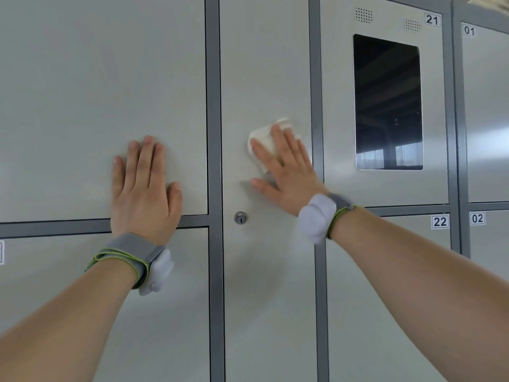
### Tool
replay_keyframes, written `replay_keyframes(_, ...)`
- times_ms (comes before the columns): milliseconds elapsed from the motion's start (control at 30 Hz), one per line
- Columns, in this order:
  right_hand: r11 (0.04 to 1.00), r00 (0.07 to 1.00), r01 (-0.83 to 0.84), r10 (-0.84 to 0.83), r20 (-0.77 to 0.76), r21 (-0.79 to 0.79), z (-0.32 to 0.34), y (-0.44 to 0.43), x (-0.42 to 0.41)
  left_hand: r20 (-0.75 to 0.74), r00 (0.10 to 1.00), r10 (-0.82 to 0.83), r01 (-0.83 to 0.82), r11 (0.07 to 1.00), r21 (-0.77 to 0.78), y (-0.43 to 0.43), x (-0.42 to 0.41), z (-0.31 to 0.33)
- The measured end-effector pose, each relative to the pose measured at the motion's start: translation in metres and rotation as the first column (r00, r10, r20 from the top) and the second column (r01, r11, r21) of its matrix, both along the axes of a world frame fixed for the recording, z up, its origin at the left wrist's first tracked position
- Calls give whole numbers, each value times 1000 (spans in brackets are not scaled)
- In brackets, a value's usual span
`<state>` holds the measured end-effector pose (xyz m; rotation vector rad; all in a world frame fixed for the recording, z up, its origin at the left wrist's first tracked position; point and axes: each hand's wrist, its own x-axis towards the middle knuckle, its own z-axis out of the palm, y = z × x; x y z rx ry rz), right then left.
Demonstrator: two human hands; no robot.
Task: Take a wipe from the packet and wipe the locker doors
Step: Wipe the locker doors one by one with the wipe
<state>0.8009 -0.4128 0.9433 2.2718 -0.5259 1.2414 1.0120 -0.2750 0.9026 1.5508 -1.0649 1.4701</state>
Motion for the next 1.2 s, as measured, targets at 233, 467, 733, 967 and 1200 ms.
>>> replay_keyframes(233, 994, 992, 19, -32, 126, 104, 0, -5, 0, 15, 1000, -6, 6, 1000, -23, -2, 0, -2)
replay_keyframes(467, 992, 988, 11, -31, -154, -127, -52, -4, -1, 14, 1000, -6, 6, 1000, -5, 0, 0, -3)
replay_keyframes(733, 999, 1000, 21, -22, 9, 42, -16, -9, -15, 5, 1000, -15, 15, 1000, 1, 0, 0, -6)
replay_keyframes(967, 985, 978, 61, -91, 186, 162, -8, -11, -2, -14, 1000, -24, 24, 1000, 10, 1, -3, -5)
replay_keyframes(1200, 991, 989, 84, -96, 115, 105, -70, -11, -5, -4, 999, -42, 42, 999, 10, 1, -1, -6)
